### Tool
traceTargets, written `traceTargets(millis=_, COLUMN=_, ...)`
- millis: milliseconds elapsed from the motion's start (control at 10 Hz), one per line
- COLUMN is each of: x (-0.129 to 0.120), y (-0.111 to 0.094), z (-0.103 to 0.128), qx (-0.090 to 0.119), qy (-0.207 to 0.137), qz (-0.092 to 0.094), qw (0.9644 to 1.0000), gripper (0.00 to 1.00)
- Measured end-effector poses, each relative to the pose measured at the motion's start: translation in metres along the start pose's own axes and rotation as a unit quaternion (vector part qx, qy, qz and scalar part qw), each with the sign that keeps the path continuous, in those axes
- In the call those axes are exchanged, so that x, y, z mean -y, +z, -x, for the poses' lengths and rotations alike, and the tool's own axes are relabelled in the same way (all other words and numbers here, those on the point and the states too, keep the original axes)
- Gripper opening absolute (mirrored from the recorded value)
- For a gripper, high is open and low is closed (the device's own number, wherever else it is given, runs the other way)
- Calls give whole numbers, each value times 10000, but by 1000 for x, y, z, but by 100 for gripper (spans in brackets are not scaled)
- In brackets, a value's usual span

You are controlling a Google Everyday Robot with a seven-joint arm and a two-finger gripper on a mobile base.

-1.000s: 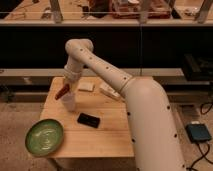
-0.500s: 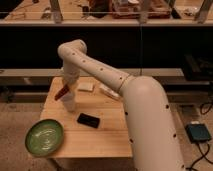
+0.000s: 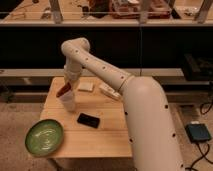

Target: Place the pepper in the ceramic cup

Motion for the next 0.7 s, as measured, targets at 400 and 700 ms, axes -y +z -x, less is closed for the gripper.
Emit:
traceTargets(millis=400, x=6, y=-7, z=-7, qx=28, qy=-84, qz=13, qw=10000, gripper=0)
traceTargets(millis=700, x=7, y=-12, z=-11, qx=-87, qy=-76, qz=-102, qw=9999, gripper=0)
